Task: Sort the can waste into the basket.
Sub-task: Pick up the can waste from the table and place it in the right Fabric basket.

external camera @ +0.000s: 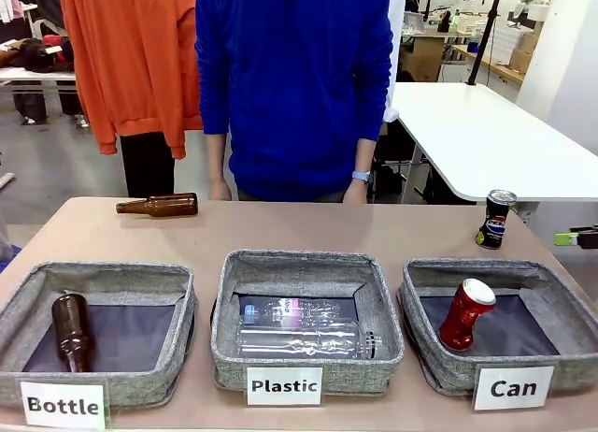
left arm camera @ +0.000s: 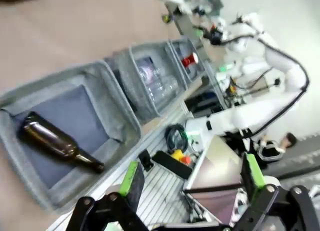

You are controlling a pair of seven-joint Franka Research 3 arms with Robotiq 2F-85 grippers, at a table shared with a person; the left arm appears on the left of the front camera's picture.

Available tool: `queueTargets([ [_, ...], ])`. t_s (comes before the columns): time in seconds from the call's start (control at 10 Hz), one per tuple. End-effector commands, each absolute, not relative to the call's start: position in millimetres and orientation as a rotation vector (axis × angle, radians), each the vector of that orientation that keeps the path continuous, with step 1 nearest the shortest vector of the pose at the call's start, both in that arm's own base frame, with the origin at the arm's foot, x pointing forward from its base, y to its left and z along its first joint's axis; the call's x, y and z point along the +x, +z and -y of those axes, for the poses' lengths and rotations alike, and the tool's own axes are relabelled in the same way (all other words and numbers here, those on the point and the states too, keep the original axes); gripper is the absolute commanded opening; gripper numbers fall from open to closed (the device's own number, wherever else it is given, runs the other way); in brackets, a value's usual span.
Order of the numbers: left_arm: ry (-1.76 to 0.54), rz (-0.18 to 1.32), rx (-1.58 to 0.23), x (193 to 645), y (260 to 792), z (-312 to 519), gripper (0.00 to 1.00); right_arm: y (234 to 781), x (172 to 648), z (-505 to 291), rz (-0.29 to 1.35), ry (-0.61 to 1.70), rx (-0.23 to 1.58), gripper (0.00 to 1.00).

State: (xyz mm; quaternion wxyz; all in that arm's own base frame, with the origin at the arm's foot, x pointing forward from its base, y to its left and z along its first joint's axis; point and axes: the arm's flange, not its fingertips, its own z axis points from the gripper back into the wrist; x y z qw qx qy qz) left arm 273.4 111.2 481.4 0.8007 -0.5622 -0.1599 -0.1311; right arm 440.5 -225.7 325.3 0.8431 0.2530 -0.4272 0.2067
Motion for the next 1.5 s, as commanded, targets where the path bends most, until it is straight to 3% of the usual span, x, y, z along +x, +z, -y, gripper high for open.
queueTargets([
  [0.0,-0.266,0.209,-1.229,288.4,467.6,-78.2,1.0,317.5,464.1,223.2,0.97,0.461,0.462,1.0],
  [0.1,-0.272,0.135,-1.209,294.5,453.0,-54.5,1.0,312.9,472.0,217.9,0.968,0.486,0.437,1.0],
  [0.2,-0.297,0.267,-1.217,280.0,468.4,-87.3,1.0,309.7,481.4,215.7,0.978,0.509,0.416,1.0],
  [1.1,-0.297,0.267,-1.217,280.0,468.4,-87.3,1.0,294.7,530.7,176.7,1.006,0.482,0.23,1.0],
  [1.4,-0.297,0.267,-1.217,280.0,468.4,-87.3,1.0,287.0,548.5,175.8,0.986,0.471,0.294,1.0],
])
